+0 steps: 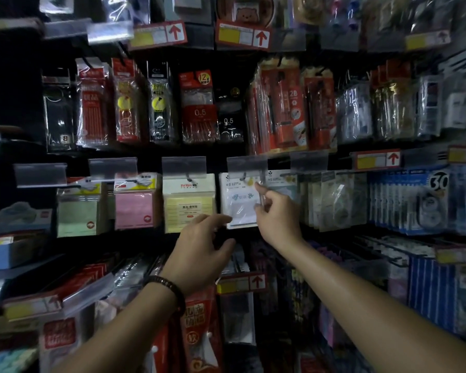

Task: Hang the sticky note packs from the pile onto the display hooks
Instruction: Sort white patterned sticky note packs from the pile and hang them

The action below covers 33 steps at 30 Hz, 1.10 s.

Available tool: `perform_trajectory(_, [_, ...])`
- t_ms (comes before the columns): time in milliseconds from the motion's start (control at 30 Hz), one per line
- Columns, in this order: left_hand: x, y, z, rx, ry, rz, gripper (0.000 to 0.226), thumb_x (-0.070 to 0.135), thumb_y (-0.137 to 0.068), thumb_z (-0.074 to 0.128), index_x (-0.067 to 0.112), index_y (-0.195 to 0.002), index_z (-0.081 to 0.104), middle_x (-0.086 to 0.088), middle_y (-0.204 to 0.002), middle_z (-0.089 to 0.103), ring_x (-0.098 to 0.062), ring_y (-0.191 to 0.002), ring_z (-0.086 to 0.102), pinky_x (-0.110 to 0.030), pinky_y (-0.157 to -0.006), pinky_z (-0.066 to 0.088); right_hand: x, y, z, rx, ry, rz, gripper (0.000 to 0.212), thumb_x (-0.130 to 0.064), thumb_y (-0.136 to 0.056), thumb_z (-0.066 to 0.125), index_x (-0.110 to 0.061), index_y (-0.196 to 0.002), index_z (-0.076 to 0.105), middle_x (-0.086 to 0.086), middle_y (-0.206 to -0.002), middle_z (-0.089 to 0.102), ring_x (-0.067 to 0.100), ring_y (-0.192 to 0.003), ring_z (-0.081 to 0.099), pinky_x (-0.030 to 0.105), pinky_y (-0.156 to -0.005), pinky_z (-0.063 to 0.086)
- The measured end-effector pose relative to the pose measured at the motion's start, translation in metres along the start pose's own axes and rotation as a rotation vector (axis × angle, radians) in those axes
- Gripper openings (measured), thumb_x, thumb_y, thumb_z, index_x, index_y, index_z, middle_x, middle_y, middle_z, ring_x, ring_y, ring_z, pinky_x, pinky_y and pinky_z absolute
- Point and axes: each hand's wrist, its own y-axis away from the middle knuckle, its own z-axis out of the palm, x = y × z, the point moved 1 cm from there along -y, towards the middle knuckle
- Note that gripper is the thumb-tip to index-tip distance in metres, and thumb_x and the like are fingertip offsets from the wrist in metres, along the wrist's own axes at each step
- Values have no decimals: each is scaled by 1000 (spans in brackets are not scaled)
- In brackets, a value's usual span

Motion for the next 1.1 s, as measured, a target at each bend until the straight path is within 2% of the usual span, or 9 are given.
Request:
perform_trajectory(100, [-1, 7, -4, -1, -30, 9, 29, 35, -98, 71, 32, -127, 70, 16, -118, 59, -2, -100, 63, -14, -87, 53, -4, -7, 3, -36, 164, -2, 54, -9, -103, 64, -28, -153, 57, -9, -77, 48, 3, -61, 52, 9, -62, 47])
perform_trajectory(200, [-2, 15, -10, -10, -25, -1, 21, 34, -98, 72, 32, -118, 72, 16, -114, 58, 1, -97, 61, -11, -82, 51, -9, -6, 3, -48, 279, 2, 55, -20, -102, 64, -35, -154, 54, -6, -91, 57, 17, -81, 68, 33, -83, 64])
perform_trajectory(333, [-1, 30, -23, 9, -32, 3, 17, 36, -96, 73, 33, -112, 75, 17, -111, 63, 1, -96, 63, -14, -81, 52, -20, 14, -9, -60, 443, 19, 55, -34, -104, 57, -48, -156, 45, -1, -114, 54, 22, -98, 61, 41, -80, 61])
perform_trajectory(433, [-1, 50, -35, -2, -73, 26, 9, 34, -96, 72, 34, -105, 75, 19, -101, 69, 2, -89, 65, -17, -75, 53, -23, 37, -19, -53, 559, -114, 53, -27, -102, 57, -35, -155, 49, -1, -120, 46, 24, -111, 53, 39, -80, 57])
perform_trajectory(567, [-9, 96, -44, -6, -94, 3, 5, 28, -97, 72, 29, -101, 75, 20, -91, 73, 4, -82, 69, -22, -70, 57, -16, 85, -34, 24, 440, -348, 30, -20, -98, 60, -18, -126, 70, 1, -110, 57, 25, -107, 58, 38, -78, 55])
perform_trajectory(700, [-27, 174, -26, -51, -72, -23, 4, 25, -98, 70, 28, -99, 72, 19, -83, 71, 3, -79, 68, -16, -65, 51, 1, 168, -38, -39, 236, -439, 12, -12, -99, 63, -10, -106, 73, 4, -99, 64, 20, -86, 59, 31, -72, 47])
perform_trajectory(900, [-89, 324, 42, -293, -41, -245, 10, 26, -98, 70, 36, -94, 67, 20, -81, 69, 2, -74, 66, -21, -62, 49, 66, 333, -22, -311, 154, -287, 6, -6, -100, 68, -8, -100, 73, 3, -91, 66, 6, -74, 48, 18, -68, 37])
perform_trajectory(967, [-113, 373, 65, -380, -42, -333, 15, 29, -100, 69, 41, -93, 63, 22, -78, 66, 1, -72, 66, -17, -59, 44, 98, 388, -10, -430, 136, -163, 6, -7, -102, 67, -10, -100, 73, -1, -92, 65, 4, -73, 48, 13, -69, 36])
perform_trajectory(1100, [-148, 449, 105, -508, -44, -525, 7, 33, -97, 66, 35, -90, 66, 21, -77, 69, 2, -67, 67, -29, -62, 53, 172, 494, 16, -668, 206, 173, 8, -21, -105, 63, -23, -98, 67, -9, -91, 61, 10, -78, 58, 33, -67, 50])
